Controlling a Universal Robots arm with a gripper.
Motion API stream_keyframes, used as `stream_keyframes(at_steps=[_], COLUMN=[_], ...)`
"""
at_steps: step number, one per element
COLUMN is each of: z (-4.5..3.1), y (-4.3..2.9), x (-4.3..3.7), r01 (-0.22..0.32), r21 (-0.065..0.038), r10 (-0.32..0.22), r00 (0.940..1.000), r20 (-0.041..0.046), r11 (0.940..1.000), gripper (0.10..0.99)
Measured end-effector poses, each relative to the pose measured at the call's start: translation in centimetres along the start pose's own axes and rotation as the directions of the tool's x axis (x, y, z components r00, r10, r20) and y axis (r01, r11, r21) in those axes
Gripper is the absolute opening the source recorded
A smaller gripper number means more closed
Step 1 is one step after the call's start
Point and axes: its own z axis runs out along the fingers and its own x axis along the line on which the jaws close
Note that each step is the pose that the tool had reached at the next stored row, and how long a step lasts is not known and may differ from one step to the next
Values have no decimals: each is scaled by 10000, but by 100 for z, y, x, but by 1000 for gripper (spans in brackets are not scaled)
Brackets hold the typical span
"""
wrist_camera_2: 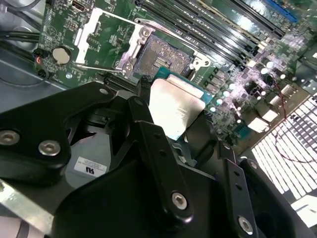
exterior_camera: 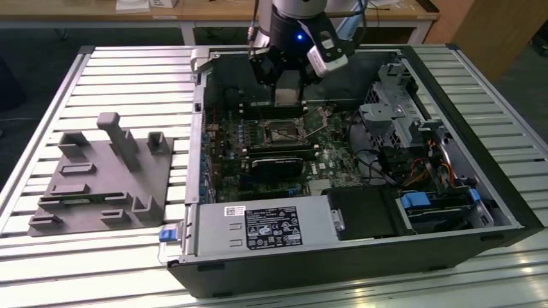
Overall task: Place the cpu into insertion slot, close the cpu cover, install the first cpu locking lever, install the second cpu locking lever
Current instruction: 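Place the cpu into insertion slot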
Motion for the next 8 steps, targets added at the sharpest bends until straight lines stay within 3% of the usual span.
stream_keyframes(at_steps=[8], z=[146], y=[-2], x=[-1], r01=[0], r21=[0], r10=[0], r00=[10000], r20=[2], r11=[10000], gripper=[537])
